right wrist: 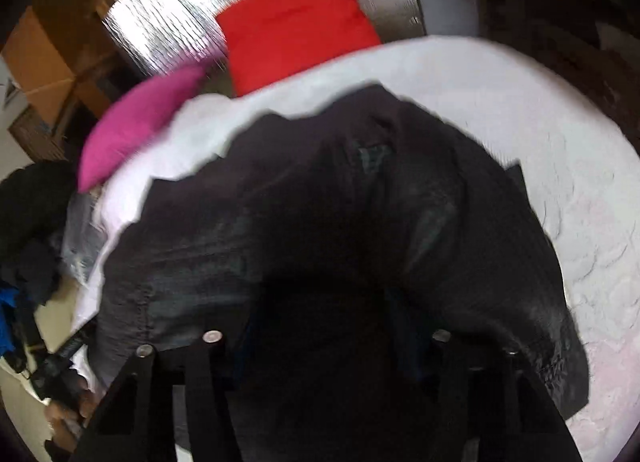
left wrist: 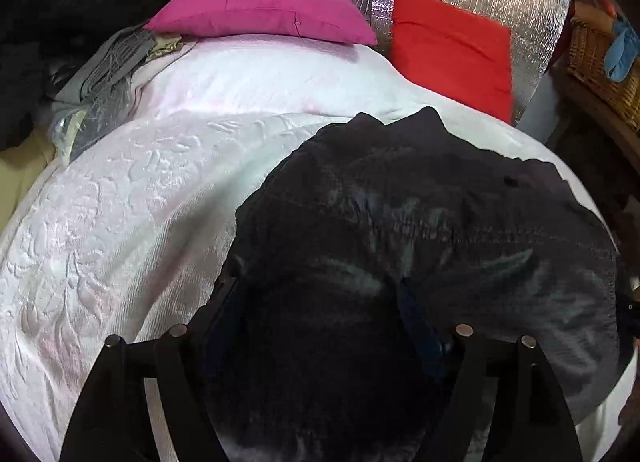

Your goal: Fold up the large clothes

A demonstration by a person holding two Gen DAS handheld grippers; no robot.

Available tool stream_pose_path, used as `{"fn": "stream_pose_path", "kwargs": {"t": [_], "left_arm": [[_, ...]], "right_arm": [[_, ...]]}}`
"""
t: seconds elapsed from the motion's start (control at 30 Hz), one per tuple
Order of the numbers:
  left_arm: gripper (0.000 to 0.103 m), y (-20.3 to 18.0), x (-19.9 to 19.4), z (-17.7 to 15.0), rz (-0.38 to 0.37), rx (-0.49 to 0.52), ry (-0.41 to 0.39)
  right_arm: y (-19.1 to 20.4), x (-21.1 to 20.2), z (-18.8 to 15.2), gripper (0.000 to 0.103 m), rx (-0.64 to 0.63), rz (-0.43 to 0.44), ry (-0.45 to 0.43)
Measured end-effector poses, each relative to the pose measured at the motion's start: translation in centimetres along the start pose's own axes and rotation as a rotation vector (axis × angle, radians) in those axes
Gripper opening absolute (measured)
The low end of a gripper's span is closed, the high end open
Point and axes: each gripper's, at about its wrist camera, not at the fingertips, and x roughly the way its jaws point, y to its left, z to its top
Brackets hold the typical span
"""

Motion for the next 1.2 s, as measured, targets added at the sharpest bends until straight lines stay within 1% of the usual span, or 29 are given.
{"fn": "stream_pose_path", "kwargs": {"t": [0.1, 0.17, 0.23, 0.27, 0.33, 0.4, 0.43, 0.47, 0.53, 0.6, 0.67, 0.73, 0.8, 0.87, 0.9, 0.93, 0.97, 1.0, 1.07, 1.1, 1.13, 1.17, 1.2], "left_arm": [[0.08, 0.0, -0.1, 0.0, 0.011, 0.002, 0.013], [0.08, 0.1, -1.0, 0.0, -0.016, -0.016, 0.011], [0.08, 0.4, -2.2, 0.1, -0.039, -0.037, -0.008], [0.08, 0.5, -2.9, 0.1, -0.054, -0.048, -0.024], [0.08, 0.5, -4.1, 0.2, -0.08, -0.061, -0.06], [0.08, 0.3, -4.9, 0.3, -0.071, -0.059, -0.091], [0.08, 0.2, -4.9, 0.3, -0.062, -0.052, -0.096], [0.08, 0.0, -4.8, 0.2, -0.05, -0.04, -0.093], [0.08, -0.2, -4.4, 0.2, -0.02, -0.015, -0.082], [0.08, 0.1, -3.8, 0.5, 0.008, -0.005, -0.074], [0.08, 0.6, -3.4, 0.9, 0.007, -0.018, -0.07], [0.08, 1.0, -3.4, 1.1, 0.002, -0.035, -0.066], [0.08, 1.5, -3.2, 1.3, 0.001, -0.04, -0.063], [0.08, 1.8, -3.1, 1.4, 0.009, -0.038, -0.061], [0.08, 1.9, -2.9, 1.4, 0.013, -0.036, -0.058], [0.08, 2.1, -2.8, 1.4, 0.016, -0.037, -0.056], [0.08, 2.2, -2.7, 1.5, 0.018, -0.038, -0.053], [0.08, 2.3, -2.6, 1.5, 0.018, -0.04, -0.051], [0.08, 2.5, -2.5, 1.5, 0.018, -0.045, -0.051], [0.08, 2.7, -2.5, 1.5, 0.019, -0.046, -0.051], [0.08, 2.7, -2.5, 1.6, 0.019, -0.048, -0.053], [0.08, 2.8, -2.5, 1.6, 0.018, -0.05, -0.054], [0.08, 2.8, -2.5, 1.6, 0.017, -0.05, -0.054]], "right_arm": [[-0.1, -0.5, -0.1, 0.057, -0.015, 0.001, 0.001], [-0.4, -1.2, 0.0, 0.057, 0.011, 0.023, -0.007], [-0.4, -2.2, 0.4, 0.057, 0.029, 0.057, -0.019], [-0.1, -2.9, 0.7, 0.059, 0.028, 0.082, -0.033], [0.4, -4.1, 1.2, 0.06, 0.008, 0.12, -0.07], [1.8, -4.8, 1.9, 0.065, -0.038, 0.152, -0.113], [2.4, -4.7, 2.4, 0.072, -0.053, 0.153, -0.122], [3.1, -4.4, 2.9, 0.076, -0.066, 0.141, -0.123], [4.7, -3.1, 4.5, 0.076, -0.101, 0.101, -0.109], [6.2, -1.0, 6.2, 0.076, -0.136, 0.055, -0.064], [7.6, 1.2, 7.7, 0.076, -0.176, 0.014, 0.001], [8.7, 3.4, 8.8, 0.076, -0.215, -0.02, 0.048], [9.6, 6.7, 9.7, 0.076, -0.235, -0.083, 0.143], [9.8, 10.0, 9.9, 0.076, -0.251, -0.127, 0.251], [10.2, 10.9, 9.8, 0.074, -0.259, -0.143, 0.26], [10.4, 11.4, 9.9, 0.063, -0.269, -0.152, 0.242], [10.6, 11.7, 10.1, 0.039, -0.277, -0.156, 0.217], [10.8, 12.0, 10.4, 0.035, -0.274, -0.171, 0.208], [11.4, 12.3, 11.0, 0.016, -0.27, -0.174, 0.19], [11.8, 12.3, 11.2, 0.014, -0.292, -0.184, 0.164], [12.1, 12.6, 11.4, 0.01, -0.316, -0.213, 0.132], [12.3, 13.0, 11.6, 0.009, -0.313, -0.224, 0.125], [11.9, 13.5, 11.7, 0.009, -0.279, -0.222, 0.118]]}}
